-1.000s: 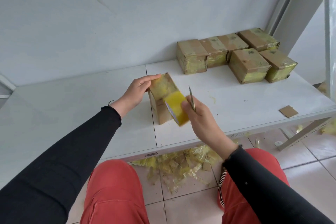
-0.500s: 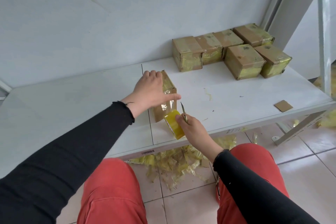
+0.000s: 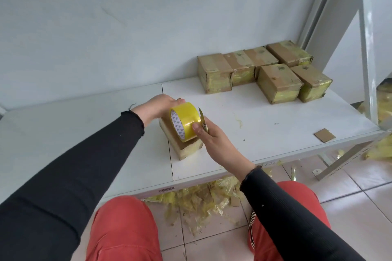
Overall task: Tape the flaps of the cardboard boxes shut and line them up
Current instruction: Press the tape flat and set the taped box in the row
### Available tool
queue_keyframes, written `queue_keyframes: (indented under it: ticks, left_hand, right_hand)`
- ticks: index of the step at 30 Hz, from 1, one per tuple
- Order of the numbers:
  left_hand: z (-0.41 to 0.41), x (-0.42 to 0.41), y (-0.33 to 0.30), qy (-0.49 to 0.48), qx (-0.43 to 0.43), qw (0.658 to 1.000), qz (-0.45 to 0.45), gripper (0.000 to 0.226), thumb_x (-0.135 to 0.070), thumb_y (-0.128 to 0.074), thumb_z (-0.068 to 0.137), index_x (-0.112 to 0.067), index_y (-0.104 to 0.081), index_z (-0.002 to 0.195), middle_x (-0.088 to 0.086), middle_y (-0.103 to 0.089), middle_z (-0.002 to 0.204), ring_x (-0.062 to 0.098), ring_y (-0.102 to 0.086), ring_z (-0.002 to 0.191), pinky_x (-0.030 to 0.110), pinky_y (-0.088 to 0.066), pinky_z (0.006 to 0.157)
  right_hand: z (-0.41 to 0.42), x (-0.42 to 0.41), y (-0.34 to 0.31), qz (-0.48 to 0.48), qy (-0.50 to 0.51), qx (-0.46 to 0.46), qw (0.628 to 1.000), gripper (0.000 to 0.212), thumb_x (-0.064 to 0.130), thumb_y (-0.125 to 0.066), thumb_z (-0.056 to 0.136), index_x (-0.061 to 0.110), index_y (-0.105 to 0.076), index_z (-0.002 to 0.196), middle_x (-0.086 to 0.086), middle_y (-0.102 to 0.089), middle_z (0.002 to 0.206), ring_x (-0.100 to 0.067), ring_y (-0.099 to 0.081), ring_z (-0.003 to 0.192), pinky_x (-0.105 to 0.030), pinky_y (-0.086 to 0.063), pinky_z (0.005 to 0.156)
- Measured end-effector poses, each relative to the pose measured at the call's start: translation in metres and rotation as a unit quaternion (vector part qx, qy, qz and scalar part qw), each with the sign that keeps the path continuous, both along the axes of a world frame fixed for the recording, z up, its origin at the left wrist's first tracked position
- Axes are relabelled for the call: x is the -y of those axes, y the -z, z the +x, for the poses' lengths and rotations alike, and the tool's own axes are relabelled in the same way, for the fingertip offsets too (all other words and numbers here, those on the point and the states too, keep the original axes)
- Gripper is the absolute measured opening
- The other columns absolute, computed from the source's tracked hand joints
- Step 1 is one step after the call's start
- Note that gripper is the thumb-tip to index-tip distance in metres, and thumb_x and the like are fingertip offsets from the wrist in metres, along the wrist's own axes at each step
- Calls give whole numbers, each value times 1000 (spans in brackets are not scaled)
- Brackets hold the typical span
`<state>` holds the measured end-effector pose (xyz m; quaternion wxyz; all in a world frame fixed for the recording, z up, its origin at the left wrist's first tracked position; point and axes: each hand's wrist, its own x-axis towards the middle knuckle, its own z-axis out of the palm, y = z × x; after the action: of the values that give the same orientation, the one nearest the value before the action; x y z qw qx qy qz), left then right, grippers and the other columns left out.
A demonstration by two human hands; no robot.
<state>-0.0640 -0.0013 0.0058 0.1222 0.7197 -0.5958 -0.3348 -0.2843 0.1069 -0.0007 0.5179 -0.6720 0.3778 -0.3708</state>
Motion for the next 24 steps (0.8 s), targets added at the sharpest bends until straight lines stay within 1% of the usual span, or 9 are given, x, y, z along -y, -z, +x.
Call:
queue_keyframes:
  ticks: [4,6,8,10,13,15,18,22,24]
  left_hand:
    - [-6,13,14,-94,-184,978,12,32,-23,-52,108,-15,-60,78,0,-63,76,21,-56,93,27,-47,71]
    - [1,7,27,-91,-185,978,16,35,-19,-51,108,-15,-59,74,-8,-67,62,20,-57,81,18,-47,65]
    - [7,0,37,-85,-176,981,2,37,-26,-51,108,-3,-67,84,0,-78,81,29,-67,94,20,-49,74]
    - [14,0,44,-17,-107,994,-13,51,-46,-42,110,-3,-68,121,11,-69,131,29,-59,129,33,-45,105]
    - [17,-1,43,45,16,998,-34,66,-64,-27,106,-22,-50,151,-4,-48,157,18,-42,147,38,-28,123]
    - [17,1,45,50,74,995,-40,67,-68,-21,104,-31,-47,153,-9,-46,159,18,-40,148,40,-29,121]
    - [10,0,41,50,178,980,-71,60,-66,-18,105,-37,-50,146,-6,-56,149,24,-49,138,41,-38,104]
    - [-17,-18,20,72,353,904,-229,40,-43,-39,109,-10,-55,125,10,-60,122,31,-53,115,42,-45,81]
    - [-35,-29,15,77,364,896,-242,31,-36,-41,109,-9,-54,118,10,-60,117,30,-55,107,42,-49,77]
  right_hand:
    - [4,9,2,9,-6,-12,1000,32,24,-42,111,-1,-58,123,-9,-65,110,-14,-57,102,-35,-46,97]
    - [7,11,3,-1,-8,-30,1000,29,21,-43,111,-6,-55,114,-7,-56,97,-16,-51,91,-38,-43,85]
    - [12,11,0,-30,10,-52,998,29,22,-44,110,-1,-49,95,-4,-45,81,-17,-42,76,-38,-35,71]
    - [14,5,-6,-40,36,-57,997,33,28,-44,110,6,-44,86,2,-42,72,-16,-38,68,-38,-32,65]
    - [-4,-12,2,-31,66,-123,990,38,43,-39,106,18,-42,78,12,-45,63,-11,-40,61,-30,-34,61]
    - [-20,-25,18,-33,58,-228,971,40,44,-36,108,19,-36,76,8,-44,62,-15,-41,62,-32,-34,61]
    - [-26,-32,39,7,58,-268,962,41,42,-35,109,19,-33,75,2,-40,65,-21,-39,63,-38,-32,62]
    - [-19,-30,52,15,57,-273,960,38,43,-35,109,35,-29,72,7,-41,61,-12,-40,58,-30,-30,55]
    - [-18,-31,58,23,59,-258,964,37,45,-37,108,39,-28,73,10,-42,60,-5,-42,56,-27,-29,55]
